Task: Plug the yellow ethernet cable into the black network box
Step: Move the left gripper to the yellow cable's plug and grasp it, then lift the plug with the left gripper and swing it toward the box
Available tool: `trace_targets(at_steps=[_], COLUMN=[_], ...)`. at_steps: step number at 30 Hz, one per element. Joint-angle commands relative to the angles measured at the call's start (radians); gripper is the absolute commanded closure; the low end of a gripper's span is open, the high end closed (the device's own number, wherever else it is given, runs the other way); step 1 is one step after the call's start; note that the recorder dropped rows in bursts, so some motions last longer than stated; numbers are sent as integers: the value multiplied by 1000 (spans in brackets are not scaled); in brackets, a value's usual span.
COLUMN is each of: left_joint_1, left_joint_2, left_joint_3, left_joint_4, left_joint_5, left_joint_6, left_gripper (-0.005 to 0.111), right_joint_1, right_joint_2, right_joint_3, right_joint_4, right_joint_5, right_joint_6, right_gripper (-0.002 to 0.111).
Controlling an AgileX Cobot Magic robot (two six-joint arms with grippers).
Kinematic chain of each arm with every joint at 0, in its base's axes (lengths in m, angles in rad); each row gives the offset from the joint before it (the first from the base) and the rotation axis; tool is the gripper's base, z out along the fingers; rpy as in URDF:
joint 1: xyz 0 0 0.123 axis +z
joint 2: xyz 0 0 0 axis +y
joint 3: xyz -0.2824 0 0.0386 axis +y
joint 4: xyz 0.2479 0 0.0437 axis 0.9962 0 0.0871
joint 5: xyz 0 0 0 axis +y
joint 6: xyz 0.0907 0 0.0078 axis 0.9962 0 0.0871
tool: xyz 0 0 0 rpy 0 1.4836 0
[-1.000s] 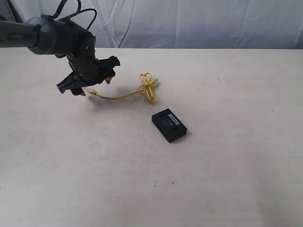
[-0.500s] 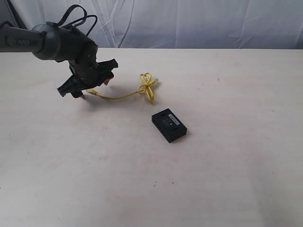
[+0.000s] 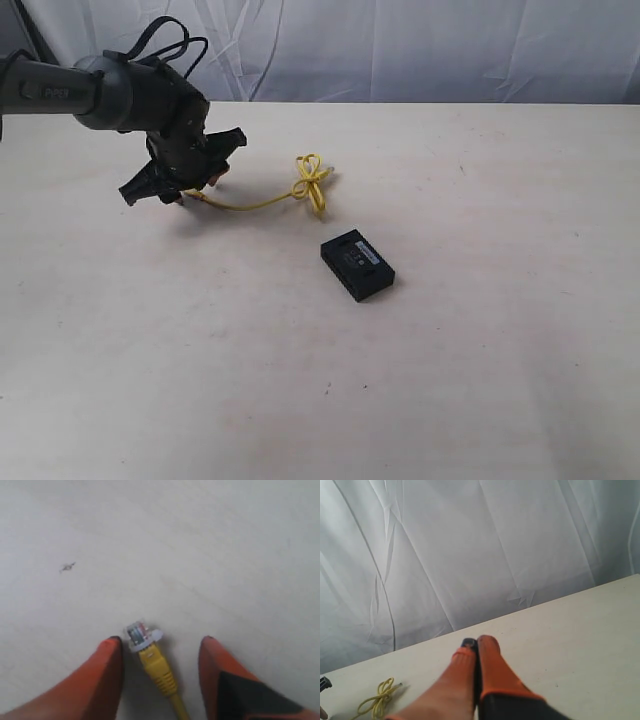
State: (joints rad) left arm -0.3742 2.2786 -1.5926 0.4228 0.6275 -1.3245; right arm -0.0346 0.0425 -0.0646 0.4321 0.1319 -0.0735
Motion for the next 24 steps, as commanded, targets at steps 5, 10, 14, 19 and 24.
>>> trace_targets(at_steps=[5,10,14,19,24], left_joint_1=[-4,34,71,122,181], left_joint_2=[16,-36,-97,-177,-250], left_joint_3=[5,5,5,5,5], left_joint_4=[-20,1,-4,-31,-227], left_joint_5=[6,-14,-6,57,132], left_joint_6=[184,276,489,816,1271], left_gripper=[106,107,107,107,107], right_joint_1=[-4,-4,-4,-4,-4], right_joint_2=[3,3,3,3,3], right_joint_3=[-4,-4,-4,-4,-4], right_joint_4=[4,4,4,4,-1], right_joint_5=[-7,-7,-7,-7,-7], right_joint_6=[-3,-3,-3,-5,-5], right_gripper=[109,109,109,109,109])
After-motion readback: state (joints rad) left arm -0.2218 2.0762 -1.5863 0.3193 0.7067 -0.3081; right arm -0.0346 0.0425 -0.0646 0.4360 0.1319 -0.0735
